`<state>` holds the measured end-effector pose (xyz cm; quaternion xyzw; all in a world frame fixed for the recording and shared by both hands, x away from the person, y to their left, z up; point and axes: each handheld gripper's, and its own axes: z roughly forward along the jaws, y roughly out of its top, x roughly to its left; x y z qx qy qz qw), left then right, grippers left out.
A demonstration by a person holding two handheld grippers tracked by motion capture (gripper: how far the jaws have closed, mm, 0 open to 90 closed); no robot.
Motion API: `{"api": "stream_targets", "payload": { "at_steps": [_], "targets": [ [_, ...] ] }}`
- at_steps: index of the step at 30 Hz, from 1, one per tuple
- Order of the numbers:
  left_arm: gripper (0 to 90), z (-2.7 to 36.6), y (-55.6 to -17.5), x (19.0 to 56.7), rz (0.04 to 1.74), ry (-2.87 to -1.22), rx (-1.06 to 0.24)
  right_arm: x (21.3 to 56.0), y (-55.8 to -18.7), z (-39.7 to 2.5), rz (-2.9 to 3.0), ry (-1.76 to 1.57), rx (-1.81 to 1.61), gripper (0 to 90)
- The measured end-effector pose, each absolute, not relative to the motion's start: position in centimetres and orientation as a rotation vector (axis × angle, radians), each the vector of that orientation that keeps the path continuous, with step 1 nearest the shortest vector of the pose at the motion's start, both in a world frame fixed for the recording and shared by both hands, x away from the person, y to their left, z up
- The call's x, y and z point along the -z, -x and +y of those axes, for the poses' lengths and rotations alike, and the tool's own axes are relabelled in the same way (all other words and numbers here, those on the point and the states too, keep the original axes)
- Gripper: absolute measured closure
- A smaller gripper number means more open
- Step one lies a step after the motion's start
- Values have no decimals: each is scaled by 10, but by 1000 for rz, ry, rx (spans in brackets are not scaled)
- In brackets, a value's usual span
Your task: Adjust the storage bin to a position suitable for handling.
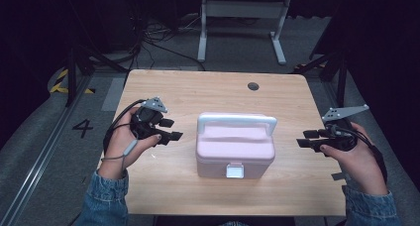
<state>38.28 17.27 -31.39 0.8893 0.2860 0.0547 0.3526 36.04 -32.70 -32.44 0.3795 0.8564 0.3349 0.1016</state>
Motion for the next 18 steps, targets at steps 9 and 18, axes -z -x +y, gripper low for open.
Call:
{"api": "stream_targets", "payload": {
  "at_steps": [9,18],
  "targets": [
    [427,154,-390,320,673,-2232,-135,329,-354,-335,2498,-1133,-1019,557],
    [421,133,-396,325,601,-2205,-132,333,-351,-338,2495,-1141,-1004,549]
  ]
}}
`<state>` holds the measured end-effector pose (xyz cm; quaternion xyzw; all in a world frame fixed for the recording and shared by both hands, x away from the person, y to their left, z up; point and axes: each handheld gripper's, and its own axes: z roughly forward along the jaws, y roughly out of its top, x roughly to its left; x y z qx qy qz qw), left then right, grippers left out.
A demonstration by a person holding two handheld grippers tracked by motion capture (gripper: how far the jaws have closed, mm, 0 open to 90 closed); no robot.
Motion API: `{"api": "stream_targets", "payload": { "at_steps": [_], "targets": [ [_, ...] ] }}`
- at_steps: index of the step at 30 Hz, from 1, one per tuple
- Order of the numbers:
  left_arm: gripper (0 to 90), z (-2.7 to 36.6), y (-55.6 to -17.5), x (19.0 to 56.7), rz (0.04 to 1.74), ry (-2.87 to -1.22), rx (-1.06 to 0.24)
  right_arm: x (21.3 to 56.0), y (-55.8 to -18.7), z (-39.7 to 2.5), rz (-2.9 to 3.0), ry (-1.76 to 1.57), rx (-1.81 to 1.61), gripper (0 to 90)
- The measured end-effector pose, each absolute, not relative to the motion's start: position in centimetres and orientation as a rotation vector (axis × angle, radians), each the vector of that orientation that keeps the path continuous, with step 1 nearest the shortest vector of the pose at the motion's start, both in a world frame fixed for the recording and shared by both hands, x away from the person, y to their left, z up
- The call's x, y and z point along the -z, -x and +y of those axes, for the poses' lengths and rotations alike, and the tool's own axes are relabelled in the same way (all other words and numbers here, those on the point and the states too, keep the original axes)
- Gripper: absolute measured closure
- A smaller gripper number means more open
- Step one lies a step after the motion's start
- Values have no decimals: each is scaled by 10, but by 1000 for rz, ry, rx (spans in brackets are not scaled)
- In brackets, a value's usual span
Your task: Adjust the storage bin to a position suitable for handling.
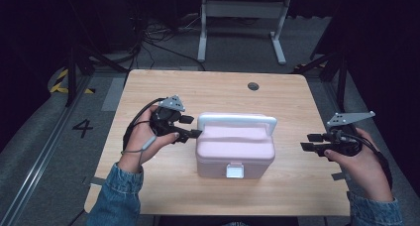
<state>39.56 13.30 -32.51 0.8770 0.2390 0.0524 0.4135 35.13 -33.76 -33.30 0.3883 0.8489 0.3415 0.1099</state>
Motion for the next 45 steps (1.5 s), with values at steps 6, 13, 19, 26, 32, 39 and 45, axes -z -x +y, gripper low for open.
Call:
{"api": "stream_targets", "payload": {
  "at_steps": [6,13,19,26,32,39,45],
  "targets": [
    [425,120,-398,328,586,-2144,-156,335,-349,-338,2500,-1150,-1016,553],
    [458,109,-401,330,554,-2127,-171,337,-348,-341,2499,-1162,-1027,555],
    [488,104,-403,331,553,-2124,-233,339,-349,-339,2508,-1160,-1040,556],
    [698,100,-398,325,521,-2151,-279,342,-350,-338,2511,-1182,-1064,571],
    [742,99,-397,320,526,-2146,-307,345,-348,-340,2458,-1210,-1192,584],
    [736,100,-397,314,541,-2108,-279,344,-348,-339,2458,-1180,-1186,581],
    [721,103,-402,310,547,-2078,-251,342,-346,-337,2459,-1154,-1198,579]
  ]
}}
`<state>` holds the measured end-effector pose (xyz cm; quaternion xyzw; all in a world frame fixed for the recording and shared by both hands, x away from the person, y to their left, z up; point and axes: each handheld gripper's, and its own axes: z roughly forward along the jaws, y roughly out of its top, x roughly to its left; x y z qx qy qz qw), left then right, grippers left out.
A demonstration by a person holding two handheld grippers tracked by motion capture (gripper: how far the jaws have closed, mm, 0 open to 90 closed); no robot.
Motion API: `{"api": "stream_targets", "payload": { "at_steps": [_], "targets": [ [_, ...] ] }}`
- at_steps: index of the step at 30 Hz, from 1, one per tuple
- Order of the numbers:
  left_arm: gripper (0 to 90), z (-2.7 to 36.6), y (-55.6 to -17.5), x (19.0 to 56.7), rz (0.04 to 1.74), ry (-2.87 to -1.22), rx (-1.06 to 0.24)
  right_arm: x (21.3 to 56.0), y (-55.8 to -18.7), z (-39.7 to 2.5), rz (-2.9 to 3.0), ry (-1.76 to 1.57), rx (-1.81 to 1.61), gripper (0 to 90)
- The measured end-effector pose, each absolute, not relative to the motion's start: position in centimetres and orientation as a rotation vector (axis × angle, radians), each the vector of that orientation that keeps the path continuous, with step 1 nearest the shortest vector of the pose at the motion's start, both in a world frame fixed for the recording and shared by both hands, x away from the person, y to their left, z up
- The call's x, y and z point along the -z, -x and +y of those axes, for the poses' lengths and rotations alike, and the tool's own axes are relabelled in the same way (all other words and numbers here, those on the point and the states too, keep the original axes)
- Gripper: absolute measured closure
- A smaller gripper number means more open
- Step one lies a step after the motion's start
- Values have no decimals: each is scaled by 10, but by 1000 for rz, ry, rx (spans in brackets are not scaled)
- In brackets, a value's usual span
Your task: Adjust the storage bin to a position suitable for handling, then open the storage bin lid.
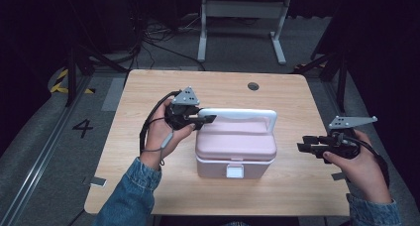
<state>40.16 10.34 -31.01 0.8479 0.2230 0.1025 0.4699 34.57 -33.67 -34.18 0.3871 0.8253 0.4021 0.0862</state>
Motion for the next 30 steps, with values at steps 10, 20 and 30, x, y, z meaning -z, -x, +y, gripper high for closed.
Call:
{"api": "stream_targets", "payload": {
  "at_steps": [10,20,30],
  "targets": [
    [713,102,-410,300,594,-2050,-217,337,-341,-330,2459,-1087,-1246,590],
    [700,102,-423,295,660,-2020,-161,332,-333,-317,2395,-965,-1379,674],
    [720,103,-434,293,696,-1986,-131,333,-332,-300,2434,-899,-1381,761]
  ]
}}
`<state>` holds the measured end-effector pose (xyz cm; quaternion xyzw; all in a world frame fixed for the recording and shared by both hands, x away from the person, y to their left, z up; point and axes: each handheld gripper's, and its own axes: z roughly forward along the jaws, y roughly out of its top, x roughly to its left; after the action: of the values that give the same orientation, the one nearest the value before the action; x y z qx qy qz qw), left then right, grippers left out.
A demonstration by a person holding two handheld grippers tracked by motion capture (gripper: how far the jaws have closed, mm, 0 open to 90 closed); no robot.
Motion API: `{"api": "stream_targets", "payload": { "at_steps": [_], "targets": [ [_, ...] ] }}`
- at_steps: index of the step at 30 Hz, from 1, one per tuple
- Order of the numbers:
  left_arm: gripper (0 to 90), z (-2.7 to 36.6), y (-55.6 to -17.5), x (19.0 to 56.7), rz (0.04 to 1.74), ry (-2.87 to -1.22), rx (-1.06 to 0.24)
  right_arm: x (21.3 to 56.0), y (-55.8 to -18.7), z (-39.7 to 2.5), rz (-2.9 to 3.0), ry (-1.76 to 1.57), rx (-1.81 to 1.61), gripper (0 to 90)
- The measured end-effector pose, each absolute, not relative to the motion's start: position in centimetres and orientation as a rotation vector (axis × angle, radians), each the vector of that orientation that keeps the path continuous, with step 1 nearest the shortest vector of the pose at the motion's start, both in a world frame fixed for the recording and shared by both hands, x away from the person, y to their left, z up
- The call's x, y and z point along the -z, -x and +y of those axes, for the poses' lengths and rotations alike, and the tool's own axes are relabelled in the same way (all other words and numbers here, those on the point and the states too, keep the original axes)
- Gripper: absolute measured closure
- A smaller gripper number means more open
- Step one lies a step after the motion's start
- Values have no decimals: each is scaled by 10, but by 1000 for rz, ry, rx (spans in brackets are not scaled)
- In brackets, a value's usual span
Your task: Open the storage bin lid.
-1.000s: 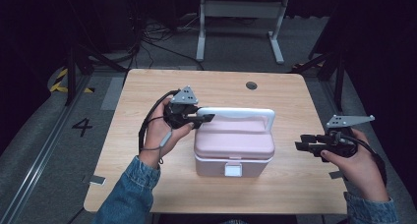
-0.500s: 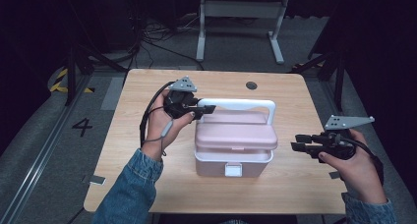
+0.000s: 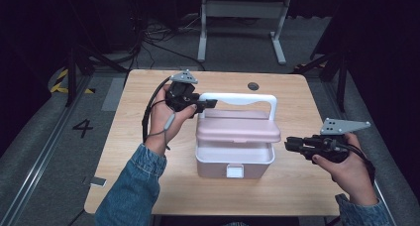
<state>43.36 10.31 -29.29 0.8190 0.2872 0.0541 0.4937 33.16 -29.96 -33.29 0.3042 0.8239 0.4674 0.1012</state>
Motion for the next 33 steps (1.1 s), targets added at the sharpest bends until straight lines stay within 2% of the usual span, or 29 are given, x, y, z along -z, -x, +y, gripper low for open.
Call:
{"api": "stream_targets", "payload": {
  "at_steps": [8,23,26,28,31,33],
  "targets": [
    [721,102,-440,292,720,-1975,-137,340,-334,-280,2437,-849,-1403,832],
    [716,101,-440,292,718,-1977,-164,343,-341,-264,2315,-808,-1518,862],
    [608,100,-437,294,701,-1990,-208,343,-342,-263,2312,-804,-1525,864],
    [567,100,-436,294,692,-2003,-220,343,-342,-263,2315,-802,-1525,864],
    [448,103,-432,296,681,-2019,-269,343,-343,-262,2326,-799,-1520,865],
    [425,108,-429,296,690,-2006,-291,343,-343,-262,2326,-799,-1519,865]
  ]
}}
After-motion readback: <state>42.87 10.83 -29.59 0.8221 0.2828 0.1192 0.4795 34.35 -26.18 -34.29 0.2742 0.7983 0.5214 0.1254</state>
